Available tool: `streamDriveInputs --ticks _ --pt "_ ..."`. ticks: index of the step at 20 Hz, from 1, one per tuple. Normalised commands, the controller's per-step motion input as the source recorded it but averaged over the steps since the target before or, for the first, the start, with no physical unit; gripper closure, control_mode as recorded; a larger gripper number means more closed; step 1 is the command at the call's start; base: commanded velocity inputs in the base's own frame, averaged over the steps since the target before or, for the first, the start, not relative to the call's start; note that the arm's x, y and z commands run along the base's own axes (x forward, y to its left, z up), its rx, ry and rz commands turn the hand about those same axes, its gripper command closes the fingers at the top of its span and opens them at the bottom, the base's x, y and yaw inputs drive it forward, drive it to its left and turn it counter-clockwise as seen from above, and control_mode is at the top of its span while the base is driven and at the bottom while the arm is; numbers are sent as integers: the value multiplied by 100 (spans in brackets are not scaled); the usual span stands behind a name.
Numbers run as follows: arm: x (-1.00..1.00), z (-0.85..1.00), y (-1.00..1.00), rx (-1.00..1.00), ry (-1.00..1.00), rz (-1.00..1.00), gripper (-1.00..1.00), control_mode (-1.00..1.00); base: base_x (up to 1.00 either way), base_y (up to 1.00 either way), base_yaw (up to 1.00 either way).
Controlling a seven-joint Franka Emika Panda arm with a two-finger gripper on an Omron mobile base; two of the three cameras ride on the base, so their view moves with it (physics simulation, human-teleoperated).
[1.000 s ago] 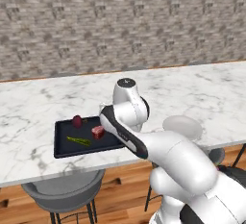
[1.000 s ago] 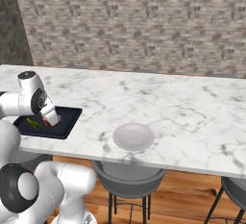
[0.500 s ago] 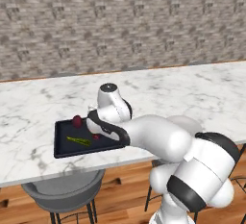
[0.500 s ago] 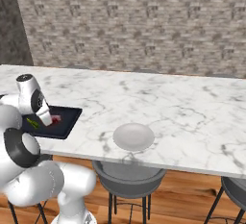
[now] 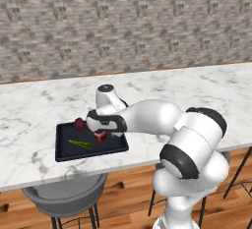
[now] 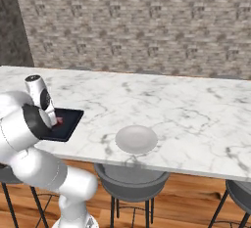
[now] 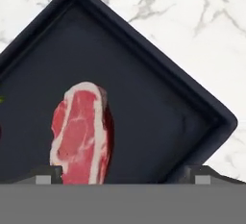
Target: Create a steak meal by picking up the steak and asparagus from the tray and placing them on the plate. Leave the beet on the tray.
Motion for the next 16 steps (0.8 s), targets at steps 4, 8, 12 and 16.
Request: streamDriveInputs --ticks 4,8,12,16 --pt "34 -34 12 0 0 -3 -100 -100 0 0 0" --pt "34 -31 20 0 0 -4 -100 -100 0 0 0" --pt "34 -29 21 0 0 -5 -100 -100 0 0 0" --pt "24 -33 16 0 0 -4 -100 -100 0 0 0"
